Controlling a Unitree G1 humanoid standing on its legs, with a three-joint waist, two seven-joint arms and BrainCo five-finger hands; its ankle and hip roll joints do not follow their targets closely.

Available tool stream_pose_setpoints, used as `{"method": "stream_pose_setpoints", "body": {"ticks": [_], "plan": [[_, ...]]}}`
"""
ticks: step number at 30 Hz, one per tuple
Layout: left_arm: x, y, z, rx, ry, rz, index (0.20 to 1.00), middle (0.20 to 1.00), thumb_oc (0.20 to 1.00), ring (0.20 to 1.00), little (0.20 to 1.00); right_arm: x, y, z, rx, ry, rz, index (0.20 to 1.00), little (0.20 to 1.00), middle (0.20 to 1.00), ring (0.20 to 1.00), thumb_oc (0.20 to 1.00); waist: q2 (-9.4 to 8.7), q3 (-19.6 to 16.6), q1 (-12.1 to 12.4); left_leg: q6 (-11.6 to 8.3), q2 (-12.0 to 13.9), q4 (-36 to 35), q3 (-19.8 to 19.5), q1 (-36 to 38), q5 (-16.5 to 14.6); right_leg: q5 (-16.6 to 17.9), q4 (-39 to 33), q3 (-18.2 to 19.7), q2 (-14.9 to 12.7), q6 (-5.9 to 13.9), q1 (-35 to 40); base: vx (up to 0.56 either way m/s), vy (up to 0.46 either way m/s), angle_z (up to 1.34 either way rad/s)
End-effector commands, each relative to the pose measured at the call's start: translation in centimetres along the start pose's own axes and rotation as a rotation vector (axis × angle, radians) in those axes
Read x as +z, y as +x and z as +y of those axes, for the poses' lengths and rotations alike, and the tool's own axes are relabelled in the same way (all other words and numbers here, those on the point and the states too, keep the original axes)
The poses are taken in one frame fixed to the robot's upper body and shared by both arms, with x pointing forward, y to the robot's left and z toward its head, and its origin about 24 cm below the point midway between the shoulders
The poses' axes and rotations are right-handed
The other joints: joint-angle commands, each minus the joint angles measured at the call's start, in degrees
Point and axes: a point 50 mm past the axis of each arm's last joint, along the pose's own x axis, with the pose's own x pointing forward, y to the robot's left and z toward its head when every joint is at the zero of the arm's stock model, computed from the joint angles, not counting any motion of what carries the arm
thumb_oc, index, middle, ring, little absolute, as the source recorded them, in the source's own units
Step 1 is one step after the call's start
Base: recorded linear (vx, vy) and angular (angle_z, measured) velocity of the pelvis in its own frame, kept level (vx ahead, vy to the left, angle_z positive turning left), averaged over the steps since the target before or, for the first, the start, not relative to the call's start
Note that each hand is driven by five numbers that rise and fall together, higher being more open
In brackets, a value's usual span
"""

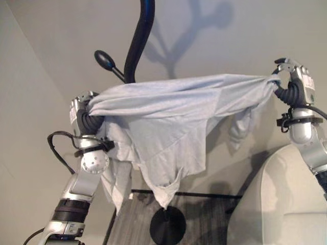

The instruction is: Hang the clothes on the sofa on the clothes rack.

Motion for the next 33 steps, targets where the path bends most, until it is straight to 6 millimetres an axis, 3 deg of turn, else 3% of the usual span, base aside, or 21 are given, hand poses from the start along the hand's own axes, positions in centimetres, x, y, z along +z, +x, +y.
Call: {"method": "stream_pose_setpoints", "body": {"ticks": [1,4,7,8,11,14,16,20,21,22,23,24,25,26,30,33], "plan": [[-0.6,0.4,2.4,0.112,-0.036,0.044,0.200,0.200,0.200,0.200,0.200,-2.1,-0.4,-0.5,-0.039,-0.008,0.107,0.200,0.200,0.200,0.200,0.200,-2.85,0.0,0.6,-3.64,2.0,5.1,0.0,0.9,-0.8,8.7,-19.7,0.5,2.6,3.89,10.9,-0.07,0.003,0.12],[-1.0,-1.7,1.0,0.052,-0.087,0.107,0.200,0.200,0.200,0.200,0.200,-3.2,-3.2,1.9,0.052,0.029,0.188,0.200,0.200,0.200,0.200,0.200,-2.82,0.3,0.4,-3.44,2.1,5.3,0.0,0.8,-0.9,8.7,-19.5,0.3,2.5,3.75,11.0,-0.03,-0.001,0.06],[-2.0,-4.8,-1.7,-0.087,-0.131,0.211,0.200,0.200,0.200,0.200,0.200,-3.5,-6.3,4.8,0.160,0.087,0.250,0.200,0.200,0.200,0.200,0.200,-2.83,0.8,0.0,-3.25,2.3,5.8,0.1,0.7,-1.1,8.5,-19.3,0.2,2.5,3.54,11.0,0.00,0.000,0.00],[-2.0,-4.8,-1.7,-0.089,-0.131,0.211,0.200,0.200,0.200,0.200,0.200,-3.5,-6.4,4.8,0.160,0.086,0.251,0.200,0.200,0.200,0.200,0.200,-2.84,0.7,0.1,-3.26,2.3,5.8,0.1,0.7,-1.1,8.4,-19.3,0.2,2.5,3.54,11.0,0.00,0.000,0.00],[-2.4,-8.0,-4.8,-0.265,-0.180,0.295,0.200,0.200,0.200,0.200,0.200,-2.2,-9.1,8.1,0.253,0.196,0.287,0.200,0.200,0.200,0.200,0.200,-2.75,1.4,-0.7,-2.99,2.3,6.2,0.2,0.6,-1.4,8.4,-18.9,0.4,2.5,3.37,10.8,-0.03,-0.007,-0.01],[-1.7,-9.7,-6.7,-0.336,-0.269,0.340,0.200,0.200,0.200,0.200,0.200,-0.7,-10.3,10.1,0.296,0.277,0.290,0.200,0.200,0.200,0.200,0.200,-2.66,1.8,-1.2,-2.83,2.4,6.4,0.3,0.4,-1.5,8.3,-18.7,0.8,2.5,3.33,10.6,-0.04,0.001,-0.05],[-1.4,-10.7,-7.6,-0.375,-0.324,0.375,1.000,1.000,1.000,1.000,1.000,0.2,-10.9,11.0,0.322,0.311,0.281,0.200,0.200,0.200,0.200,0.200,-2.52,1.9,-1.5,-2.74,2.4,6.5,0.3,0.4,-1.5,8.4,-18.6,1.0,2.5,3.30,10.4,-0.04,0.002,-0.05],[-1.4,-10.7,-7.6,-0.375,-0.324,0.375,1.000,1.000,1.000,1.000,1.000,0.2,-10.9,11.0,0.322,0.311,0.281,0.200,0.200,0.200,0.200,0.200,-2.52,1.9,-1.5,-2.74,2.4,6.5,0.3,0.4,-1.5,8.4,-18.6,1.0,2.5,3.30,10.4,-0.03,0.009,-0.06],[-2.0,-12.6,-8.0,-0.456,-0.294,0.421,1.000,1.000,1.000,1.000,1.000,2.3,-11.8,12.1,0.386,0.425,0.249,0.200,0.200,0.200,0.200,0.200,-2.17,2.1,-2.1,-2.59,2.5,6.6,0.7,0.3,-1.6,8.7,-18.6,1.7,2.4,3.37,10.1,-0.08,0.042,-0.06],[-2.4,-13.2,-8.0,-0.459,-0.289,0.452,1.000,1.000,1.000,1.000,1.000,2.6,-12.0,12.3,0.400,0.459,0.250,0.200,0.200,0.200,0.200,0.200,-2.16,2.1,-2.2,-2.56,2.5,6.4,0.8,0.4,-1.6,8.8,-18.7,1.8,2.4,3.43,10.0,-0.09,0.052,-0.22],[-2.8,-13.6,-8.0,-0.455,-0.297,0.485,1.000,1.000,1.000,1.000,1.000,2.8,-12.2,12.3,0.409,0.482,0.255,0.953,0.953,0.953,0.953,0.953,-2.12,1.9,-2.2,-2.53,2.5,6.3,0.9,0.5,-1.6,8.9,-18.8,2.0,2.4,3.46,9.9,-0.02,0.019,-0.25],[-2.8,-13.6,-8.0,-0.455,-0.297,0.485,1.000,1.000,1.000,1.000,1.000,2.8,-12.2,12.3,0.409,0.482,0.255,1.000,1.000,1.000,1.000,1.000,-2.12,1.9,-2.2,-2.53,2.5,6.3,0.9,0.5,-1.6,8.9,-18.8,2.0,2.4,3.46,9.9,0.02,0.037,-0.22],[-3.8,-14.8,-7.9,-0.425,-0.330,0.590,1.000,1.000,1.000,1.000,1.000,3.0,-12.7,12.7,0.441,0.533,0.281,1.000,1.000,1.000,1.000,1.000,-1.87,1.8,-2.4,-3.09,2.5,6.2,0.2,0.9,-2.6,8.4,-19.0,3.2,2.6,3.94,10.2,-0.05,0.041,-0.09],[-4.3,-15.2,-7.7,-0.405,-0.332,0.632,1.000,1.000,1.000,1.000,1.000,3.1,-12.9,12.9,0.456,0.550,0.288,1.000,1.000,1.000,1.000,1.000,-1.97,1.9,-2.5,-2.46,2.4,5.9,1.2,0.6,-1.5,9.4,-19.0,2.6,2.3,3.71,9.6,0.02,0.056,-0.14],[-6.4,-17.4,-7.0,-0.333,-0.326,0.804,1.000,1.000,1.000,1.000,1.000,2.9,-13.7,13.3,0.487,0.561,0.321,1.000,1.000,1.000,1.000,1.000,-1.50,1.3,-2.7,-2.89,2.1,4.7,1.0,1.7,-2.7,9.1,-19.5,3.8,2.4,4.50,9.9,-0.01,0.038,-0.12],[-7.4,-18.5,-6.5,-0.317,-0.300,0.867,1.000,1.000,1.000,1.000,1.000,2.7,-14.1,13.5,0.500,0.561,0.338,1.000,1.000,1.000,1.000,1.000,-1.41,1.1,-2.7,-2.76,1.8,3.8,1.3,2.1,-2.7,9.5,-19.8,4.1,2.3,4.77,9.8,-0.03,0.039,-0.10]]}}
